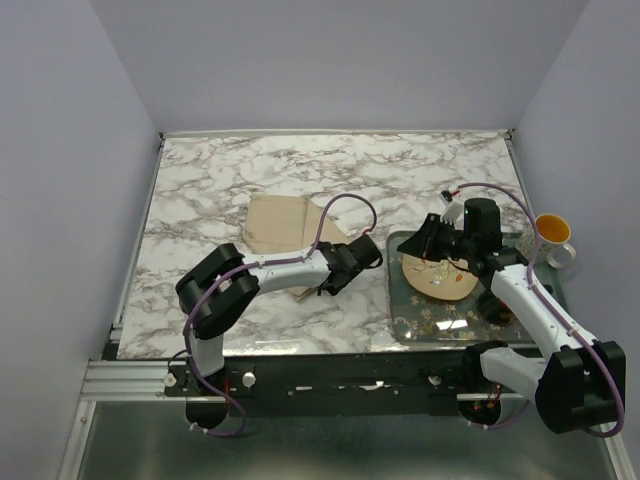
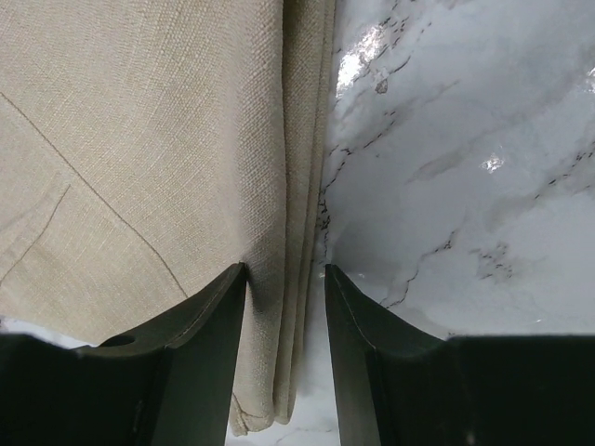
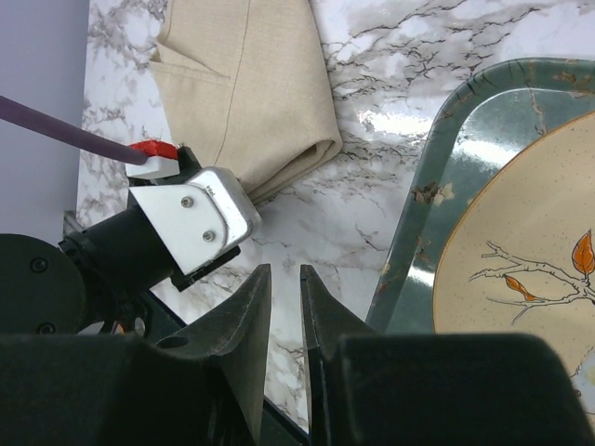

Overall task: Fold the napkin, place the utensils inside, and roll it up
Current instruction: Roll the napkin with the utensil

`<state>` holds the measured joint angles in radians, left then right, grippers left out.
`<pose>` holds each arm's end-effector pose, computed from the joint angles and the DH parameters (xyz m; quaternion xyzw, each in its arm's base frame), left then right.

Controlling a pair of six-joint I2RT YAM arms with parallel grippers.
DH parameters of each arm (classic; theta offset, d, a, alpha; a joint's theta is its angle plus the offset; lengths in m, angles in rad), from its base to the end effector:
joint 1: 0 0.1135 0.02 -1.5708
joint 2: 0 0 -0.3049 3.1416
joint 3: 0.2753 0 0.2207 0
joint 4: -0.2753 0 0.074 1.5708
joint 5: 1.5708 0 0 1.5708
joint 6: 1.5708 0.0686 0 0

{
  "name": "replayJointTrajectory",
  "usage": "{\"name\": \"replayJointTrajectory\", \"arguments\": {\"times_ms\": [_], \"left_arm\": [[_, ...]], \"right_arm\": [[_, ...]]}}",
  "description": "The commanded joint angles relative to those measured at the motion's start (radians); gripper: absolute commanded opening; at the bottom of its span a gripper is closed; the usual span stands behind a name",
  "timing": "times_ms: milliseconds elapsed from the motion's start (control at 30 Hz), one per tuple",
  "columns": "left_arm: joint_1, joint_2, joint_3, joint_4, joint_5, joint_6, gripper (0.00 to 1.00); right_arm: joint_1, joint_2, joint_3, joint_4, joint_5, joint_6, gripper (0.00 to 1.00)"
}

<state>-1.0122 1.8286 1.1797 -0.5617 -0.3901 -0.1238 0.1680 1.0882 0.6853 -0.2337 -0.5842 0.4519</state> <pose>0.2085 -0.2844 0.1991 0.3834 0.8864 0.0662 0.2507 0.1937 0.0712 0.2775 -0.0074 0.8648 0.3764 0.3323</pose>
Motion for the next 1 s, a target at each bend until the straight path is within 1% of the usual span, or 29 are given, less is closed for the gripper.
{"name": "replayJointTrajectory", "arguments": {"times_ms": [0,167,300,467,533,600,700,767,967], "left_arm": [[-0.014,0.038,-0.026,0.031,-0.039,-0.011,0.49],[-0.016,0.075,-0.029,0.03,-0.049,-0.022,0.44],[-0.011,0.095,-0.016,0.014,-0.058,-0.043,0.43],[-0.008,0.132,-0.014,0.002,-0.003,-0.08,0.41],[0.0,0.138,-0.012,-0.001,-0.006,-0.089,0.37],[0.006,0.136,-0.008,-0.012,-0.009,-0.092,0.37],[0.015,0.124,-0.006,-0.018,-0.012,-0.08,0.4],[0.015,0.107,-0.006,-0.02,-0.012,-0.073,0.46],[0.015,0.043,0.006,-0.053,-0.021,-0.065,0.5]], "right_arm": [[-0.007,-0.004,-0.006,-0.016,-0.014,-0.001,0.27],[-0.007,-0.002,-0.012,-0.015,-0.014,-0.004,0.27],[-0.007,-0.002,-0.018,-0.016,-0.014,-0.007,0.27],[-0.009,-0.011,-0.021,-0.015,-0.016,-0.005,0.27],[-0.009,-0.01,-0.018,-0.016,-0.017,-0.007,0.27],[-0.009,-0.011,-0.02,-0.016,-0.022,-0.005,0.27],[-0.009,-0.014,-0.021,-0.015,-0.02,-0.007,0.27],[-0.009,-0.014,-0.021,-0.015,-0.022,-0.007,0.27],[-0.009,-0.016,-0.023,-0.013,-0.023,-0.005,0.27]]}}
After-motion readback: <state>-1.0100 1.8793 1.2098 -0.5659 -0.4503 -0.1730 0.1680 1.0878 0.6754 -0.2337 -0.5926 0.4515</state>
